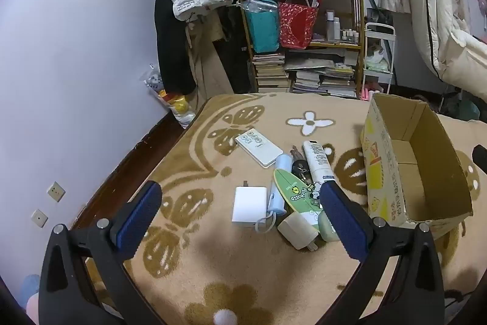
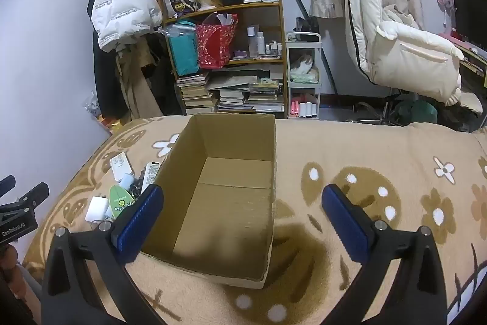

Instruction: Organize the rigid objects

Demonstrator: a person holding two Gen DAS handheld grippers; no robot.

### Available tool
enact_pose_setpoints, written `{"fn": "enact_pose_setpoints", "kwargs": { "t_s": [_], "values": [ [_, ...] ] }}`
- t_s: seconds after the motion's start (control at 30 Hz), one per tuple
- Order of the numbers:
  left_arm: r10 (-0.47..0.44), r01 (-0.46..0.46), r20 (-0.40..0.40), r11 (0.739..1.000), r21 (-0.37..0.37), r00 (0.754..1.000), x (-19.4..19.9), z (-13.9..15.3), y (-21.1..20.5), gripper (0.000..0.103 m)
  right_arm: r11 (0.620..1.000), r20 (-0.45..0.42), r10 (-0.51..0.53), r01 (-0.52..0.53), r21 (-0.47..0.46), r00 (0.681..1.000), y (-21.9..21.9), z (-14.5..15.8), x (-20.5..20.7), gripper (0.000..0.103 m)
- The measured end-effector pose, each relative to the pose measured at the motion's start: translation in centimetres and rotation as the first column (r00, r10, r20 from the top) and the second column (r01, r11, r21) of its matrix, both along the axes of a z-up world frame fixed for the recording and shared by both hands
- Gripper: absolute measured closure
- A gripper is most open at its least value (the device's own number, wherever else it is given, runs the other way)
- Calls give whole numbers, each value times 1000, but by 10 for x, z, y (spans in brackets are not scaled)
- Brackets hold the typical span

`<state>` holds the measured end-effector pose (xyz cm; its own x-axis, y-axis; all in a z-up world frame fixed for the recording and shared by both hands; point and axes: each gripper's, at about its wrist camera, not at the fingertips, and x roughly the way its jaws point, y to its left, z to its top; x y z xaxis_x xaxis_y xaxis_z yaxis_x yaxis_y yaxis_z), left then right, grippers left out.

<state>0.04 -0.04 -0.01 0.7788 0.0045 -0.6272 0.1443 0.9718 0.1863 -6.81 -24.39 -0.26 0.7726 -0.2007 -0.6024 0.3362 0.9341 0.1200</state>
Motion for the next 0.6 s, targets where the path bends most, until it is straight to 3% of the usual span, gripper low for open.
{"fn": "enact_pose_setpoints", "kwargs": {
  "t_s": [0.6],
  "values": [
    [-10,10,5,1000,-16,1000,-1,-2,0,0,1000,-1,-2,2,-3,1000,1,-1,1,0]
  ]
}}
